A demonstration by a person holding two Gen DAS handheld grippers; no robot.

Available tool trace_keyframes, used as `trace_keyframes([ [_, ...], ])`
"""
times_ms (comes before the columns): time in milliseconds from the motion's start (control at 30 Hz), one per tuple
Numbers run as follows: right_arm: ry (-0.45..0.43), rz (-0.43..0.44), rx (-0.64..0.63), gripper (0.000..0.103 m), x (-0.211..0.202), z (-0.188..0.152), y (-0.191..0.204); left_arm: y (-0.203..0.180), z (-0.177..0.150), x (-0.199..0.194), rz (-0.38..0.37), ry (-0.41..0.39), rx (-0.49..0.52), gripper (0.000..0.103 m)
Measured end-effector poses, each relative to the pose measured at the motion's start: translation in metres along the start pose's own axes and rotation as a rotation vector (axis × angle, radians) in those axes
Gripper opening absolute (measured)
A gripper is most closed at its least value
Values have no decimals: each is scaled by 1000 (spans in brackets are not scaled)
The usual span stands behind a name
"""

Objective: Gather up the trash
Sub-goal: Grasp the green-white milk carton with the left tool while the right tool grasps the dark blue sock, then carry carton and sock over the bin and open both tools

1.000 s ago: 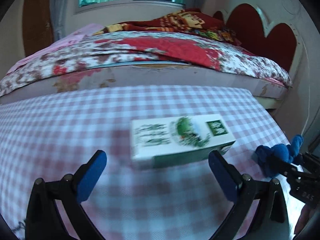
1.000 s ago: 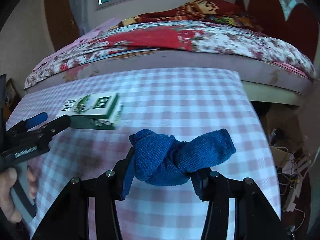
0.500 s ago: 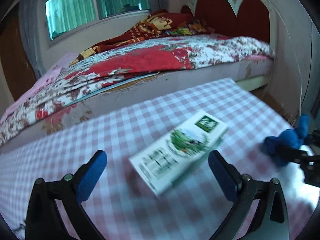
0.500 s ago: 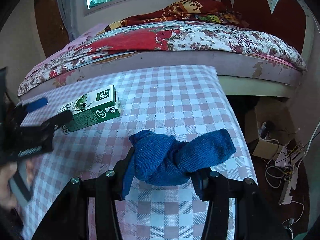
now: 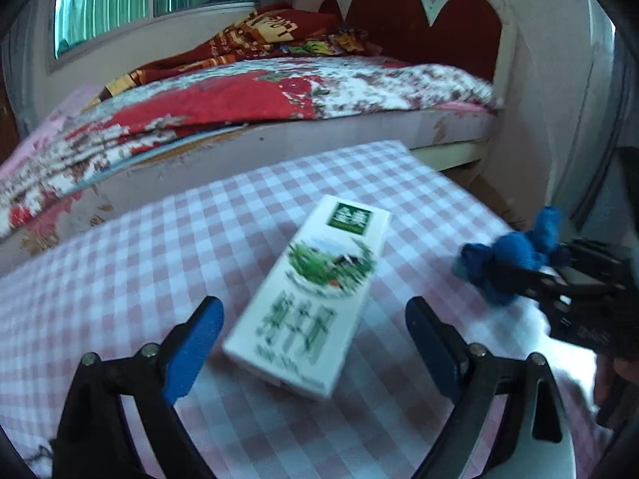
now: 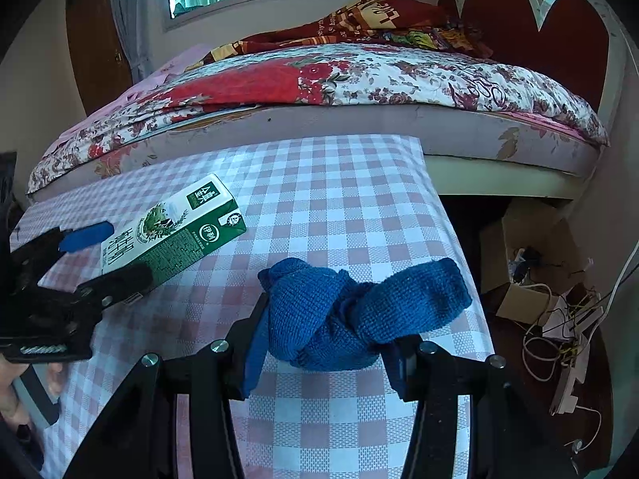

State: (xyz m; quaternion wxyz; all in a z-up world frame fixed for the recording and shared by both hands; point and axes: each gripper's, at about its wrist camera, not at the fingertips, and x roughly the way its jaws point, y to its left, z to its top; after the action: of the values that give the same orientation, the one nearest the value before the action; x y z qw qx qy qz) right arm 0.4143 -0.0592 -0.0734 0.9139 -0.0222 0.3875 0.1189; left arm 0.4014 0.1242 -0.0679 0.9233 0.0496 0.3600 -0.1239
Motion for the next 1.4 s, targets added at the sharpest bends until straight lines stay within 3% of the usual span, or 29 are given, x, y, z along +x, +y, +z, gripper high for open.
trace_keyframes([
  [100,5,11,-8,52,0,1,0,3,6,18,39,63,-5,90],
  [133,6,13,-11,52,0,2,0,3,6,22,57,88,4,79],
  [167,8,13,-16,52,1,2,0,2,5,23,75,99,13,76],
  [367,-2,15,-35,47,-4,0,0,-13,-4,7,64,77,13,58],
  [733,-72,41,-31,44,-45,-18,-13,-49,-16,-51,64,-46,-58,54],
  [1400,-204,6,35,43,-162,-83,-65,-155,-51,-127,26,-124,5,54],
])
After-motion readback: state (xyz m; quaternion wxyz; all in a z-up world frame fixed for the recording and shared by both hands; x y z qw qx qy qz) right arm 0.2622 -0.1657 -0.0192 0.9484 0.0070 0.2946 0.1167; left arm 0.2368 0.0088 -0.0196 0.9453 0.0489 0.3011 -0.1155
